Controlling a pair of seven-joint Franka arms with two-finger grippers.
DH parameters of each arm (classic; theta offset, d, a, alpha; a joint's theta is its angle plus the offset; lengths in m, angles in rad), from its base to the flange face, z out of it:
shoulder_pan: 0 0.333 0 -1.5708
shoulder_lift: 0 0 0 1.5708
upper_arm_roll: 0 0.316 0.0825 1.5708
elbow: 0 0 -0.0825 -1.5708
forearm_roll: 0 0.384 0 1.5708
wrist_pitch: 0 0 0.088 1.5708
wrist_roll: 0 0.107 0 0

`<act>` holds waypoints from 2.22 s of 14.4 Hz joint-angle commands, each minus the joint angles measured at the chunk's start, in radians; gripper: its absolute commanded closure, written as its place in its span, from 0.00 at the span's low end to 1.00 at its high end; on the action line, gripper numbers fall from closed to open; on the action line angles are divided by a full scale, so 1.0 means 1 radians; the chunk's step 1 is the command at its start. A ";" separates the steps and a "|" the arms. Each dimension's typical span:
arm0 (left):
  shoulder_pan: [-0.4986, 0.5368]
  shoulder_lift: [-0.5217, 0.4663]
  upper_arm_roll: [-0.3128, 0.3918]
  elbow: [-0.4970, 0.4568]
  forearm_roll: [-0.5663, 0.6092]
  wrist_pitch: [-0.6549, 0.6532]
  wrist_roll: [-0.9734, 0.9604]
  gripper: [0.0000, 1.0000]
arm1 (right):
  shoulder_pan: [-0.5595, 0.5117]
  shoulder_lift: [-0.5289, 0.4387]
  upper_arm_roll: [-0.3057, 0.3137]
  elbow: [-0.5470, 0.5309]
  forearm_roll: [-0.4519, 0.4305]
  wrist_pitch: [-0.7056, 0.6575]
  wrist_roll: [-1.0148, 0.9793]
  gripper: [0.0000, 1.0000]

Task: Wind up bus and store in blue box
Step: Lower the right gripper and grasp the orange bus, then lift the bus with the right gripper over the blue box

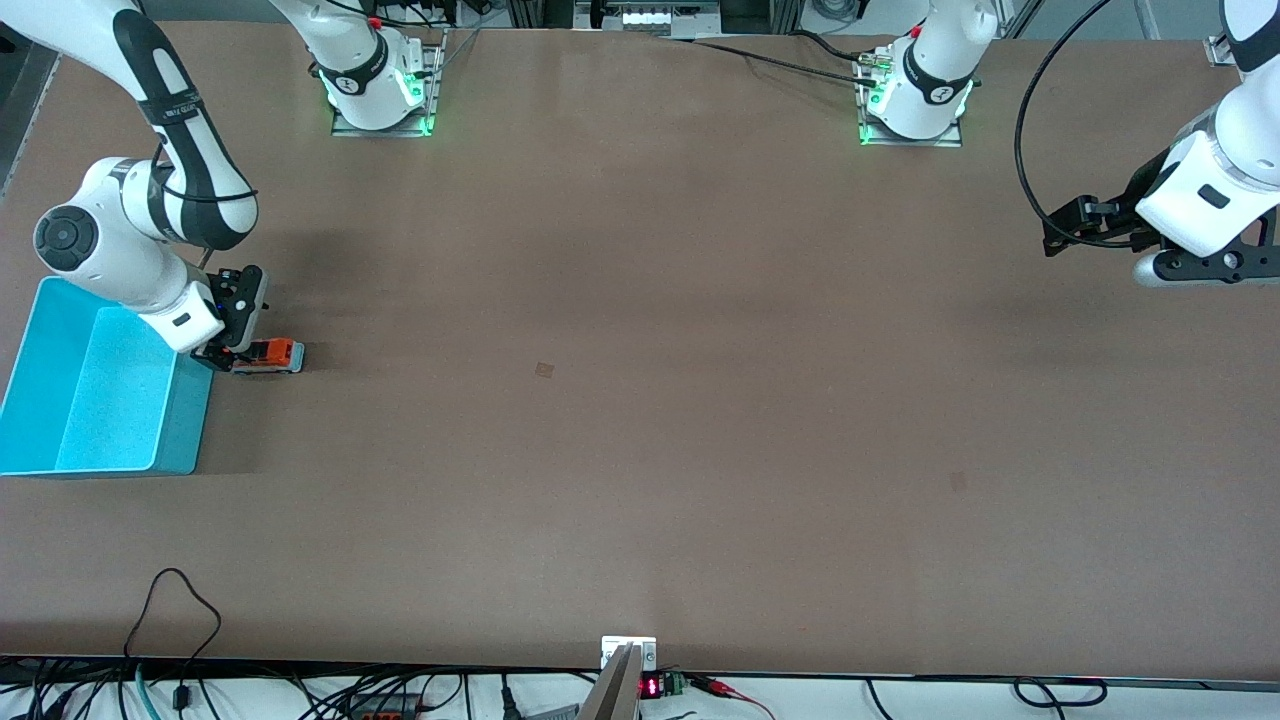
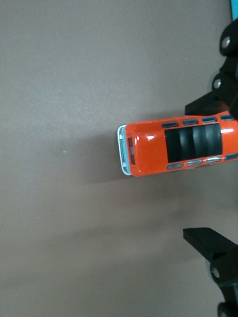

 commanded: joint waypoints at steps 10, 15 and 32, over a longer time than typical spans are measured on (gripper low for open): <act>-0.004 -0.007 0.007 0.016 -0.016 -0.029 0.008 0.00 | -0.033 0.096 0.023 -0.002 -0.010 0.193 -0.048 0.00; -0.004 -0.007 0.007 0.016 -0.016 -0.029 0.008 0.00 | -0.033 0.102 0.023 -0.002 -0.010 0.205 -0.048 0.52; -0.004 -0.007 0.007 0.018 -0.016 -0.024 0.021 0.00 | 0.023 -0.034 0.086 0.324 0.046 -0.341 0.851 1.00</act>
